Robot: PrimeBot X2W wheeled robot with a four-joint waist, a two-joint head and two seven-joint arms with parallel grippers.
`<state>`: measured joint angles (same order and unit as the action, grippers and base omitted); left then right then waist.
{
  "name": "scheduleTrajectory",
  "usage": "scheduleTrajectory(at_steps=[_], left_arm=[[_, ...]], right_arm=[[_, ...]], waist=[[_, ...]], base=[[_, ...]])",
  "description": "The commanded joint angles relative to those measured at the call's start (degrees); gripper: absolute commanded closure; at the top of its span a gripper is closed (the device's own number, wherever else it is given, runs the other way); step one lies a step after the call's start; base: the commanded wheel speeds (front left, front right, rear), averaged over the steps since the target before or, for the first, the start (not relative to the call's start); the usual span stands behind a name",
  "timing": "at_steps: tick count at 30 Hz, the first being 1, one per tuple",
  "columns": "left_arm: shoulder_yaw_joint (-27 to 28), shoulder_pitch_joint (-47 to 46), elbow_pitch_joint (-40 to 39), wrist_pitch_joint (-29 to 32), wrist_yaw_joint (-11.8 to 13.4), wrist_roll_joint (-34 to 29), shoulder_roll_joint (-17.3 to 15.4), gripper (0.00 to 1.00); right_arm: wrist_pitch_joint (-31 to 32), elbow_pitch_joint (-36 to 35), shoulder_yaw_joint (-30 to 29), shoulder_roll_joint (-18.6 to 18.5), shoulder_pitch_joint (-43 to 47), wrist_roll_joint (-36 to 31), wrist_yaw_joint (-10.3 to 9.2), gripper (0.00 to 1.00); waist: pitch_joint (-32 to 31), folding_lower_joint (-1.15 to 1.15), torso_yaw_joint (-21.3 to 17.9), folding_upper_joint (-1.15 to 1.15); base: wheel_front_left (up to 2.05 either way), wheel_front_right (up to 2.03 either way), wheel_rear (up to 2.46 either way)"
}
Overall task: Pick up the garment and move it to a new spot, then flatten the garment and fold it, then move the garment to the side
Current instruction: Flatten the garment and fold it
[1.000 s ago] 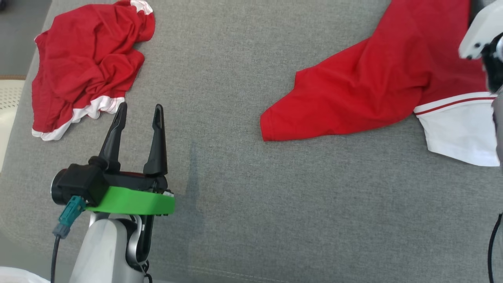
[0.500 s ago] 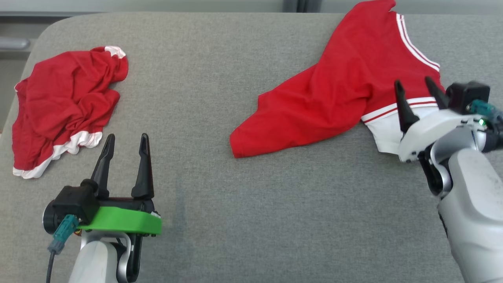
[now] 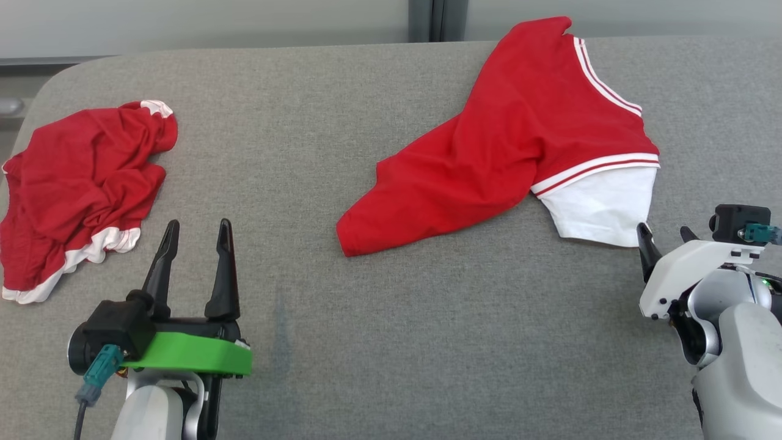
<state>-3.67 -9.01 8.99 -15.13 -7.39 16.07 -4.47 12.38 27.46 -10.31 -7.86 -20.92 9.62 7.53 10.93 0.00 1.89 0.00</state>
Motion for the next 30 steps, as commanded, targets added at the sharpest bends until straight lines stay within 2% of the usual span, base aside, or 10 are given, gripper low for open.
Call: scheduleTrajectory(at_steps=[1,7,8,9,10,14,18,30], left_arm=[[0.04,-0.54,-0.34,-0.02,-0.10,-0.22,-0.36,0.00],[-0.40,-1.51,-0.48,-0.02,-0.10,-0.26,-0.58,0.00],[-0.41,-1.55,-0.45,-0.02,-0.10,-0.28,-0.61,0.00],[-0.42,-1.61,-0.43,-0.02,-0.10,-0.29,-0.63,0.00],[-0.39,-1.69,-0.40,-0.02,-0.10,-0.29,-0.63,0.00],[-0.20,-1.87,-0.16,-0.02,-0.10,-0.17,-0.59,0.00],[0.08,-1.22,0.13,-0.02,-0.10,0.01,-0.56,0.00],[0.95,0.92,0.41,-0.02,-0.10,-0.28,-0.59,0.00]], right_arm=[[0.81,0.43,-0.59,0.14,-1.15,-0.82,-0.08,0.00],[3.65,4.19,-2.09,0.63,-3.61,-3.31,-0.08,0.00],[4.13,4.89,-2.26,0.67,-3.79,-3.69,-0.08,0.18],[4.53,5.59,-2.29,0.63,-4.09,-4.17,-0.08,0.70],[4.91,6.17,-2.34,0.52,-4.30,-4.53,-0.08,1.00],[3.78,6.45,-3.83,0.24,-4.36,-5.39,-0.09,1.00],[2.29,3.51,-6.41,1.26,-2.00,-5.13,-0.08,1.00],[7.42,-14.69,-9.72,4.62,12.27,-3.93,-0.09,1.00]], waist=[[0.81,0.00,0.30,0.00],[2.39,0.00,0.84,0.00],[2.53,0.00,0.86,0.00],[2.71,0.00,0.88,0.00],[2.82,0.00,0.89,0.00],[2.77,0.00,0.74,0.00],[1.85,0.00,0.31,0.00],[-1.25,0.00,-2.60,0.00]], base=[[0.00,0.00,0.00],[0.00,0.00,0.00],[0.00,0.00,0.00],[0.00,0.00,0.00],[0.00,0.00,0.00],[0.00,0.00,0.00],[0.00,0.00,0.00],[0.00,0.00,0.00]])
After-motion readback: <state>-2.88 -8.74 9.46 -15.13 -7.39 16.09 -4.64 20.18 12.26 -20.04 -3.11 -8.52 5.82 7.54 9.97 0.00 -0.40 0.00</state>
